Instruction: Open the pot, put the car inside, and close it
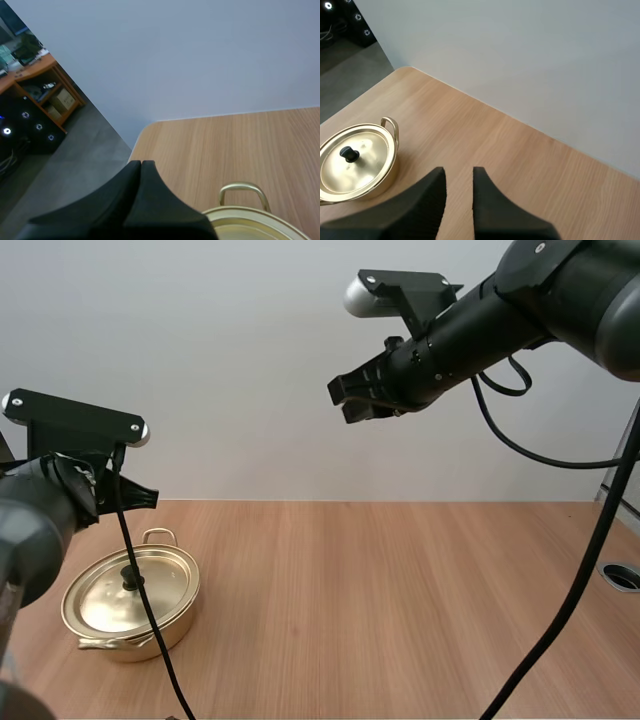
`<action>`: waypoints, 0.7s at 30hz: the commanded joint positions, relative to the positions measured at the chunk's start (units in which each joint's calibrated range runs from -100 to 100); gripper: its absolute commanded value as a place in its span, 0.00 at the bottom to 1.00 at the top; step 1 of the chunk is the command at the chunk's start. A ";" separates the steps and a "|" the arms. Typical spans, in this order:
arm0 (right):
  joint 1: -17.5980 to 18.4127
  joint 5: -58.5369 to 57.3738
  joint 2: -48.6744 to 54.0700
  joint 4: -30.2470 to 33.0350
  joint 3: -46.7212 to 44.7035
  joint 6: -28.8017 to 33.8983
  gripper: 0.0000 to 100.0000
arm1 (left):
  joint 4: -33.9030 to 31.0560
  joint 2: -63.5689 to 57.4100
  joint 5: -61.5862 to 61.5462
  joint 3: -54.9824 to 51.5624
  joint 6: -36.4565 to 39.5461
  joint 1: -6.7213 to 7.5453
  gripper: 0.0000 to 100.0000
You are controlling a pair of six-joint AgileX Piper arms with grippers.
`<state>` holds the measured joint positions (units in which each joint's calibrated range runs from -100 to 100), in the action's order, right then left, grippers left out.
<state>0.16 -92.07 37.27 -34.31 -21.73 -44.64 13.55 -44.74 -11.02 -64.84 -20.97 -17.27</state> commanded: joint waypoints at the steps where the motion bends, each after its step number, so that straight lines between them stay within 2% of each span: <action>1: -2.96 2.63 0.05 -3.57 -2.55 -0.18 0.00 | -0.14 -1.04 0.05 0.11 0.00 -0.02 0.00; 3: -4.83 6.35 0.05 -3.57 -5.40 -0.18 0.00 | -0.14 -2.00 0.16 0.11 0.00 0.05 0.00; 4: -5.80 8.47 0.05 -3.66 -7.19 -0.18 0.00 | -0.14 -2.65 0.79 0.11 0.52 0.55 0.00; 9: -9.27 18.92 0.05 -6.13 -16.78 -0.18 0.00 | -0.14 -4.24 10.08 0.11 7.17 5.44 0.00; 14: -9.61 28.72 0.05 -6.23 -24.35 -4.05 0.00 | -0.14 -6.49 10.00 -1.06 10.73 9.39 0.00; 21: -9.61 29.66 0.05 -8.10 -30.93 -9.60 0.00 | -0.14 -18.26 15.62 -15.35 15.80 12.73 0.00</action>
<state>-9.44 -62.26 37.27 -42.32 -51.62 -53.49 13.44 -58.64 1.88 -74.53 -6.01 -5.19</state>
